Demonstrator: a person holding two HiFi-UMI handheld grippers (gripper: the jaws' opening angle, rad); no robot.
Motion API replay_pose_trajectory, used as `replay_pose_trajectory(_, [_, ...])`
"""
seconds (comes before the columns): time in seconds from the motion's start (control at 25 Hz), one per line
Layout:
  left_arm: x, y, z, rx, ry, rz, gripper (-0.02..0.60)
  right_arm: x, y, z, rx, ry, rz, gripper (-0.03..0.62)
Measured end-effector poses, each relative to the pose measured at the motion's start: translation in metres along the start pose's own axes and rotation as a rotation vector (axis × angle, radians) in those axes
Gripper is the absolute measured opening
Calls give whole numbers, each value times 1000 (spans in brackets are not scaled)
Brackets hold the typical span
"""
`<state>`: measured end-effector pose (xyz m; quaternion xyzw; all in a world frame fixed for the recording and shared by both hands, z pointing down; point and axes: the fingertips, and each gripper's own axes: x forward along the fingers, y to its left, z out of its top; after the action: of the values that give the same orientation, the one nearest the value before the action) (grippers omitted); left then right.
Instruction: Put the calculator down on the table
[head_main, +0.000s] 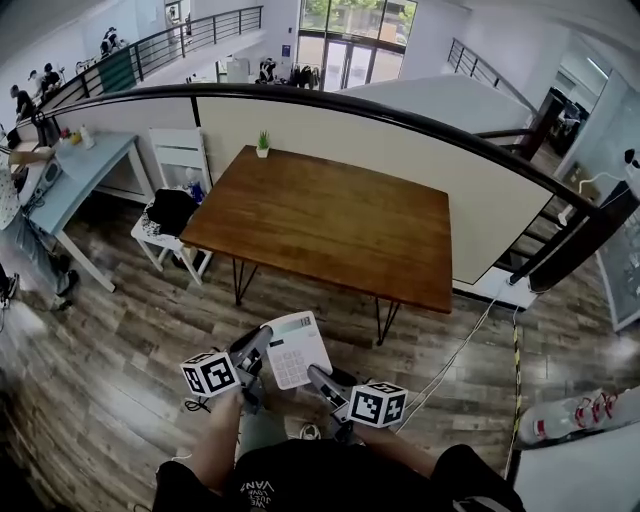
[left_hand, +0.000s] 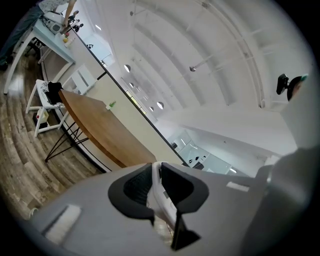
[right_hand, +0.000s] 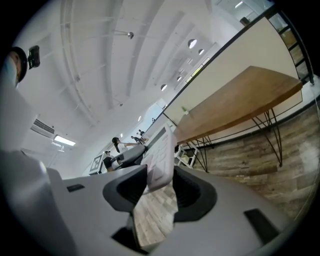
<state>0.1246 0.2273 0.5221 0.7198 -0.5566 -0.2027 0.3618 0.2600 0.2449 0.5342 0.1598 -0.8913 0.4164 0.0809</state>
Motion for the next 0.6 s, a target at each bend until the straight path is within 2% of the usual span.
replay_pose_trajectory(0.24, [15, 23, 26, -19, 0, -18, 52, 31, -3, 18, -10, -7, -30, 164])
replay_pose_trajectory(0.6, [42, 73, 90, -13, 45, -58, 52, 107, -3, 52, 9, -36, -76, 165])
